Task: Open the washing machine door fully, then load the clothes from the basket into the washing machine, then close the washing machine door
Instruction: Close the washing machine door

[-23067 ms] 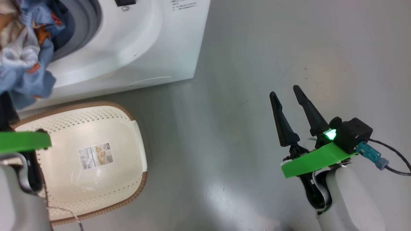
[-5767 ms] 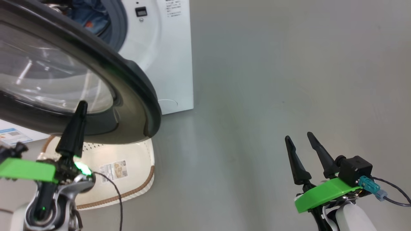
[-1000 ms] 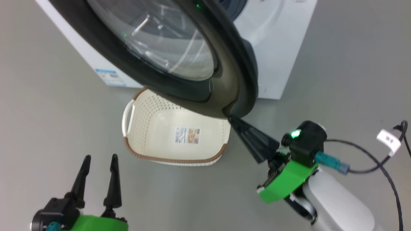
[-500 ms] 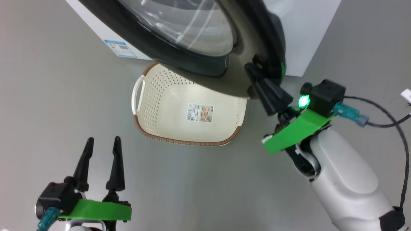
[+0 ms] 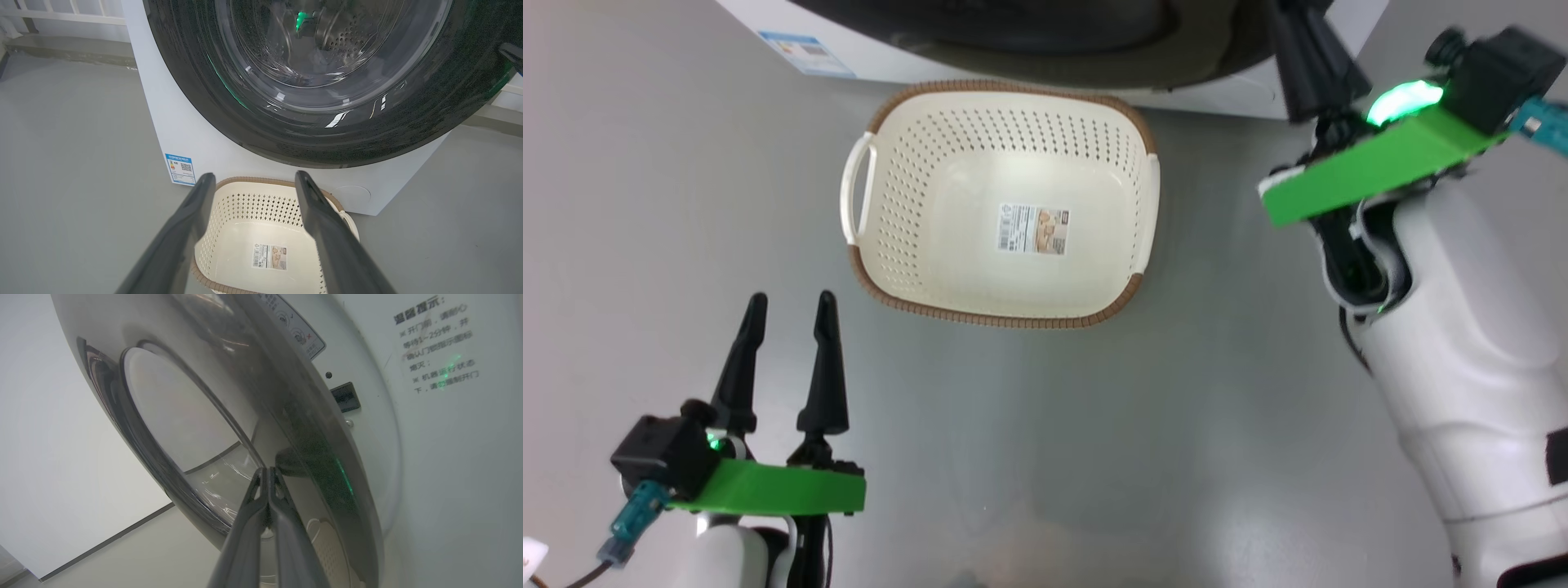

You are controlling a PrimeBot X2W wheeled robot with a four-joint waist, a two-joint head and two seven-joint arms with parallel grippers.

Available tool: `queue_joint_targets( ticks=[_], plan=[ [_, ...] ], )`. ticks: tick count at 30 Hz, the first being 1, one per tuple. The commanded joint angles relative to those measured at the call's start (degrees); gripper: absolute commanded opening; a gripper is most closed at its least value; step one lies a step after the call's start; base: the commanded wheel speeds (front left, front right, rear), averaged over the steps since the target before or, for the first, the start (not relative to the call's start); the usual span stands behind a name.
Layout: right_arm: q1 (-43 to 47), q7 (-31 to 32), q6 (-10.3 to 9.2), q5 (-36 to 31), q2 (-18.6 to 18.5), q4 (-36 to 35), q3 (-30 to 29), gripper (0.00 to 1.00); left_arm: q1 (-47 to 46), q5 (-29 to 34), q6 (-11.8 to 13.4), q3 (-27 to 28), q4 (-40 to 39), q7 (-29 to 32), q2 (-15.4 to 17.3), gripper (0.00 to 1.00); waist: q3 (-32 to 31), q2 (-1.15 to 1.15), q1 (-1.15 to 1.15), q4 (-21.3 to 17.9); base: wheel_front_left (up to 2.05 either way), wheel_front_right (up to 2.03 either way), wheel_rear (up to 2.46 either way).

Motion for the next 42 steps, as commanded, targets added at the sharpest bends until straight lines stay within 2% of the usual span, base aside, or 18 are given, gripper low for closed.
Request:
queue_joint_targets(
  ticks=[1, 7, 15, 25, 30, 37, 42],
  plan=[
    [-1.75, -0.27, 0.01, -0.13, 0.88, -0.87, 0.28, 0.00, -1.06, -0.47, -0.43, 1.60, -1.46, -0.45, 1.15, 1.00, 2.52, 0.00, 0.00, 0.16, 0.00, 0.00, 0.00],
    [-7.42, -0.27, 0.01, -0.76, 0.36, 1.46, -0.44, 0.00, -2.86, -1.47, -0.61, 1.16, -1.69, -0.45, 1.15, 1.00, 5.14, 0.00, 0.00, 0.14, 0.00, 0.00, 0.00],
    [-13.36, -0.27, 0.01, -1.45, 2.50, 3.02, -3.39, 0.00, -3.96, -3.22, -1.14, 0.90, -1.93, -0.45, 1.15, 1.00, 7.17, 0.00, 0.00, -0.05, 0.00, 0.00, 0.00],
    [-15.55, -0.27, 0.01, -2.63, 4.17, 3.73, -5.98, 0.00, -4.70, -2.77, -1.39, 0.54, -1.88, -0.45, 1.15, 1.00, 7.31, 0.00, 0.00, -0.73, 0.00, 0.00, 0.00],
    [-12.80, -0.27, 0.01, -1.17, 4.53, 2.74, -3.49, 0.00, -4.56, -2.27, -1.38, 0.91, -1.83, -0.45, 1.15, 1.00, 5.91, 0.00, 0.00, -1.40, 0.00, 0.00, 0.00],
    [-1.81, -0.27, 0.01, 2.08, 3.32, -2.24, -0.05, 0.00, -3.18, -1.34, -1.14, 3.05, -2.15, -0.45, 1.15, 1.00, 1.65, 0.00, 0.00, -3.42, 0.00, 0.00, 0.00],
    [3.99, -0.27, 0.01, 1.16, 3.06, -6.00, -0.11, 0.00, -2.33, -0.60, -1.20, 3.90, -2.34, -0.45, 1.15, 1.00, -0.77, 0.00, 0.00, -4.89, 0.00, 0.00, 0.00]
  ],
)
